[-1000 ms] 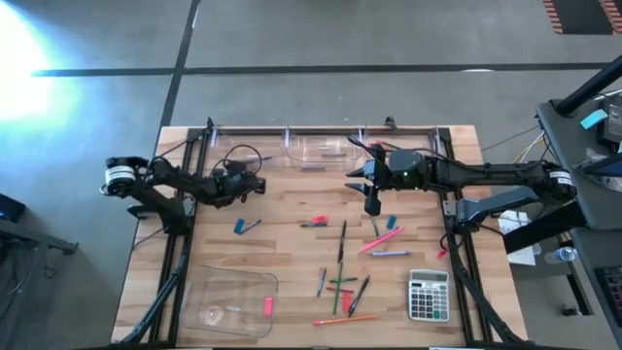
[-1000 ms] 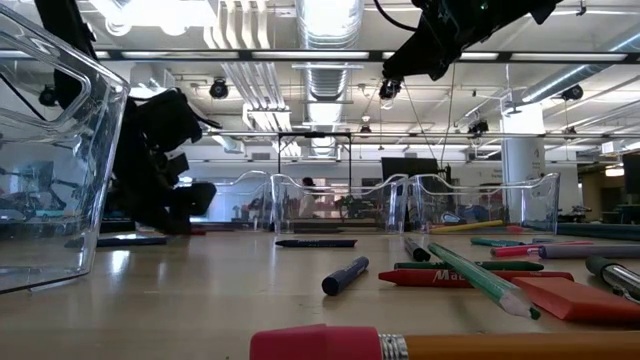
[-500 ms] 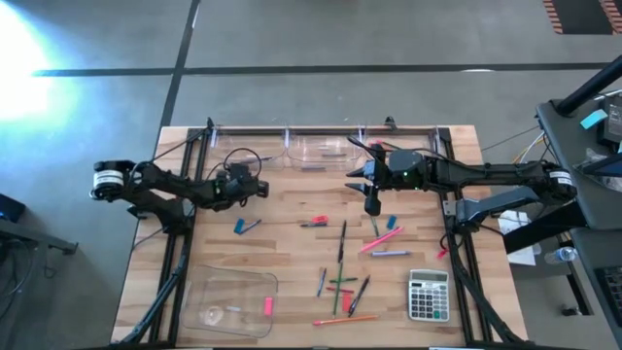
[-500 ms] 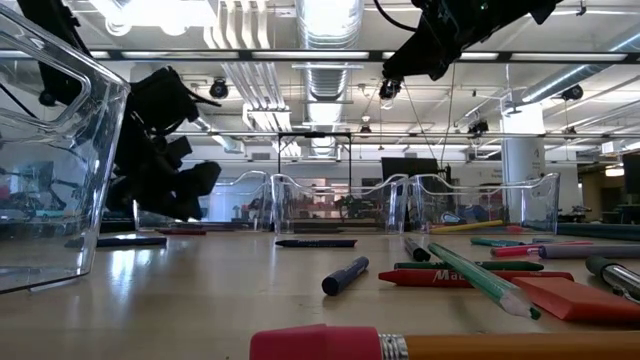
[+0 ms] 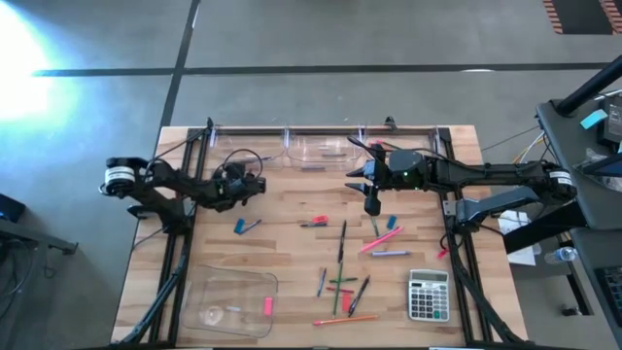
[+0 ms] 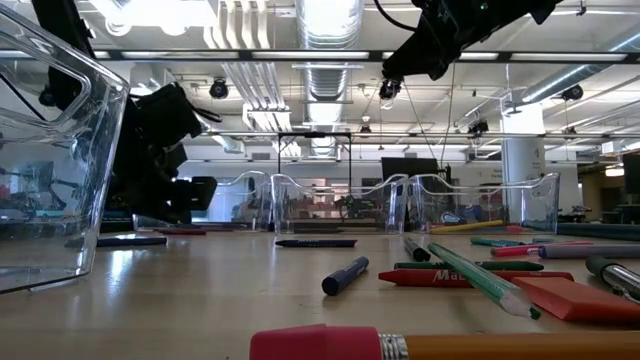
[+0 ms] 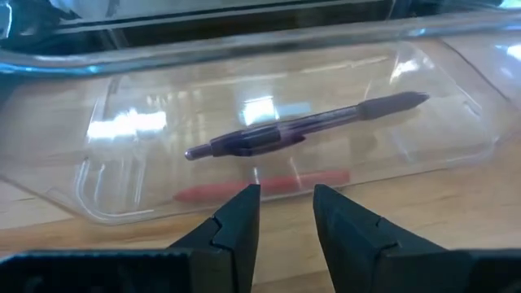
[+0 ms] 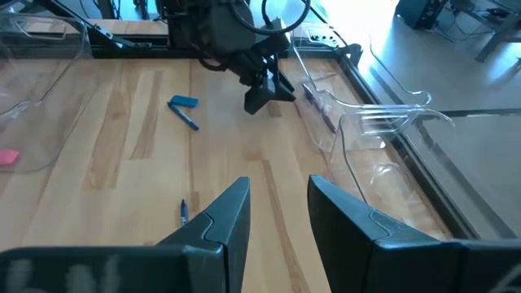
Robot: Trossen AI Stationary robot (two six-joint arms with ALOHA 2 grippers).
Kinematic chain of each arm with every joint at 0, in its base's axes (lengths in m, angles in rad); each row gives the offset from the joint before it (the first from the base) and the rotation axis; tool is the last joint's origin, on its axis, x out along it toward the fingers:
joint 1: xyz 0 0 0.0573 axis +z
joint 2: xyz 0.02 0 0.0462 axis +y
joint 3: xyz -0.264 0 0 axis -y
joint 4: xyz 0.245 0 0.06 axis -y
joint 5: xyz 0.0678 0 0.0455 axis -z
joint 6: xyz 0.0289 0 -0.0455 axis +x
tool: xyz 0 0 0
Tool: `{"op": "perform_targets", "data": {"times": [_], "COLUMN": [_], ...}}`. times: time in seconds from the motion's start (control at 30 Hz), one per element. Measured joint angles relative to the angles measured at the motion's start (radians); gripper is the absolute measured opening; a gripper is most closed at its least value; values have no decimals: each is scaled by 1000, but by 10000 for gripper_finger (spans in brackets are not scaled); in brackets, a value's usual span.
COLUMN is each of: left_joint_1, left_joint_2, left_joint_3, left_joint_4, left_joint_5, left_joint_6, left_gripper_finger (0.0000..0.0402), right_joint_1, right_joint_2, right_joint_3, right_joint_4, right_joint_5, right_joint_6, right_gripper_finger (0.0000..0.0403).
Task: Sort crayons/erasers/pens/pencils in bins
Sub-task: Put the red crayon into the top middle transparent bin
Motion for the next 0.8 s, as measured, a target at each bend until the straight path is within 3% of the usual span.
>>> {"op": "perform_targets", "data": {"times": [0.8], "left_joint_1": [0], "left_joint_2": [-30], "left_joint_3": [5], "left_joint_4": [58], "left_joint_5": [-47], "left_joint_6": [61], "left_gripper_finger": [106], "right_joint_1": [0], "right_joint_2": [0], "right_joint_3": [0], "right_joint_4": [0], "right_joint_5": [0], "right_joint_6": [9], "right_gripper_finger": [116]}}
